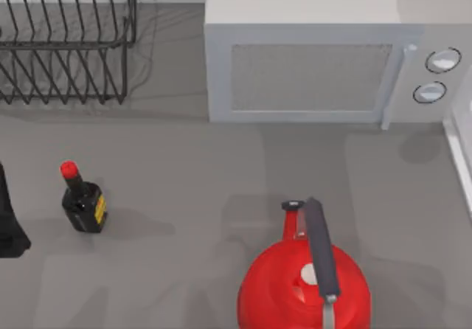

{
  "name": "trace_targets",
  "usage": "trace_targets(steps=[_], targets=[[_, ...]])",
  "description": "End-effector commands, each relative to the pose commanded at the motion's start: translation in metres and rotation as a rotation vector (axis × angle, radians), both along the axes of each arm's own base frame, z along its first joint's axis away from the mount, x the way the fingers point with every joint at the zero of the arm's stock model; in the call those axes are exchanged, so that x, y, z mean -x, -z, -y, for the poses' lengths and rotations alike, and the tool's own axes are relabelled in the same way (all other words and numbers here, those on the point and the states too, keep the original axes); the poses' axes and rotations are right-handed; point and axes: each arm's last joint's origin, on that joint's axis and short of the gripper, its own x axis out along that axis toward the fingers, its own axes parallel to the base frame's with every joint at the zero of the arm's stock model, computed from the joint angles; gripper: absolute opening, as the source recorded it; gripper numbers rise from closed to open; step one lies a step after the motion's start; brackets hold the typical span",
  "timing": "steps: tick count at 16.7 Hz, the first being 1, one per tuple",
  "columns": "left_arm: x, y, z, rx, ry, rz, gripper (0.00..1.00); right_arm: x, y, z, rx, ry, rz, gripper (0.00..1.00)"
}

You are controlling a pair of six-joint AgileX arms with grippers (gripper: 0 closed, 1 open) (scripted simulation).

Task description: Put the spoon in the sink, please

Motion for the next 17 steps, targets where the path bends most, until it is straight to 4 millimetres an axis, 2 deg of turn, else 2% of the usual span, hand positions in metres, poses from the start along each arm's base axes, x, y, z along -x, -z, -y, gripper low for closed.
trace_targets(steps=[9, 17], targets=[[0.000, 0.000, 0.000, 0.000, 0.000, 0.000, 1.00, -0.003, 0.004, -0.001, 0.002, 0.000, 0.014, 0.00], [0.000, 0.000, 0.000, 0.000, 0.000, 0.000, 1.00, -0.001, 0.043, -0.001, -0.001, -0.001, -0.006, 0.00]])
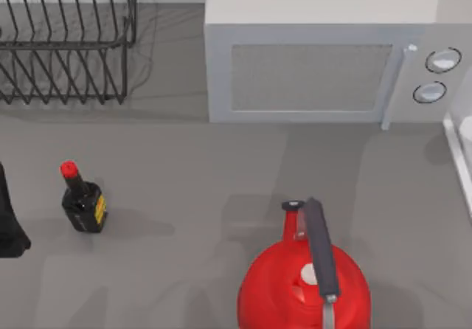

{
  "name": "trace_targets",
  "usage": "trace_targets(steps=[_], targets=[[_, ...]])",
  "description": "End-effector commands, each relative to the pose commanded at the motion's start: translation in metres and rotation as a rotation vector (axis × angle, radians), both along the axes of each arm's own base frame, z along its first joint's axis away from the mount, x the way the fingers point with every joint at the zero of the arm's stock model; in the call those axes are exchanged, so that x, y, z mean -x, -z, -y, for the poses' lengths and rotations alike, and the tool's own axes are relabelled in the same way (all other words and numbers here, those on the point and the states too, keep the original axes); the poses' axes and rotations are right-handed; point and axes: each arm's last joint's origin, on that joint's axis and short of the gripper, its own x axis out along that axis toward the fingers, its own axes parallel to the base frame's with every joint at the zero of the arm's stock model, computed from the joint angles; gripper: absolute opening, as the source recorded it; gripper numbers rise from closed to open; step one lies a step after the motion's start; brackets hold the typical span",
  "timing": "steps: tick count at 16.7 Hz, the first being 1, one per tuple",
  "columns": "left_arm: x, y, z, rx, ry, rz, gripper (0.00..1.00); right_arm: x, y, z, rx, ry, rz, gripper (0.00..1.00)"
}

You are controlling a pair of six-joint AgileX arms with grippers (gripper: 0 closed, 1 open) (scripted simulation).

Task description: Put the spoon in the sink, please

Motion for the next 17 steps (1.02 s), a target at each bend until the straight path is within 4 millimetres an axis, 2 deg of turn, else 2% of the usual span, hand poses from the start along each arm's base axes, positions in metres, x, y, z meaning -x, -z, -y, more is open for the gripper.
trace_targets(steps=[5, 17], targets=[[0.0000, 0.0000, 0.0000, 0.000, 0.000, 0.000, 1.00, 0.0005, 0.0015, 0.0003, 0.001, 0.001, 0.006, 0.00], [0.0000, 0.0000, 0.0000, 0.000, 0.000, 0.000, 1.00, 0.0005, 0.0015, 0.0003, 0.001, 0.001, 0.006, 0.90]])
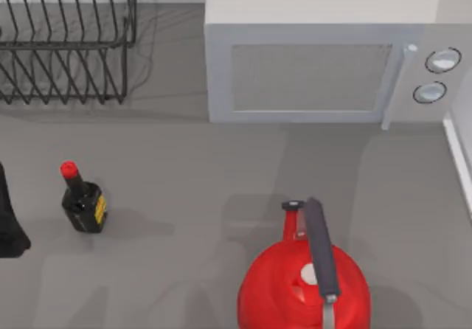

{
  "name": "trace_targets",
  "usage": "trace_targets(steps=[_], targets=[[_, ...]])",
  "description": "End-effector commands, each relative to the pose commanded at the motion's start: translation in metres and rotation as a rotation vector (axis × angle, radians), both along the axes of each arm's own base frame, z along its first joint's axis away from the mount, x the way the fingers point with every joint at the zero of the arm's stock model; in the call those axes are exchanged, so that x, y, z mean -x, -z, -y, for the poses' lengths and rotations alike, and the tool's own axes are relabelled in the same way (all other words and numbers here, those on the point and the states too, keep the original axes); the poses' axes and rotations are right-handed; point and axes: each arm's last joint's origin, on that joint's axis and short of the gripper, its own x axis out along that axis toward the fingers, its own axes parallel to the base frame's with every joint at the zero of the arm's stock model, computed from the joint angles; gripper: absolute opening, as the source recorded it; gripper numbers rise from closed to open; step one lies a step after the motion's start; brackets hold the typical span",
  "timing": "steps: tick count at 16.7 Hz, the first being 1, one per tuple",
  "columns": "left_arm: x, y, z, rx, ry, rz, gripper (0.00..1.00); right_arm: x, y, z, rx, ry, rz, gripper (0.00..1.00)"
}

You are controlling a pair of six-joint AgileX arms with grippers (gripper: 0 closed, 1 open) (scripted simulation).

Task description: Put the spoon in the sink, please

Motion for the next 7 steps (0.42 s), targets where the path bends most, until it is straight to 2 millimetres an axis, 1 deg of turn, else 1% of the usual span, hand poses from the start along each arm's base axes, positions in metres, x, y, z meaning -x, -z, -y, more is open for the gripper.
trace_targets(steps=[1, 2, 7], targets=[[0.0000, 0.0000, 0.0000, 0.000, 0.000, 0.000, 1.00, 0.0000, 0.0000, 0.0000, 0.000, 0.000, 0.000, 0.98], [0.0000, 0.0000, 0.0000, 0.000, 0.000, 0.000, 1.00, 0.0000, 0.0000, 0.0000, 0.000, 0.000, 0.000, 1.00], [0.0000, 0.0000, 0.0000, 0.000, 0.000, 0.000, 1.00, 0.0000, 0.0000, 0.0000, 0.000, 0.000, 0.000, 1.00]])
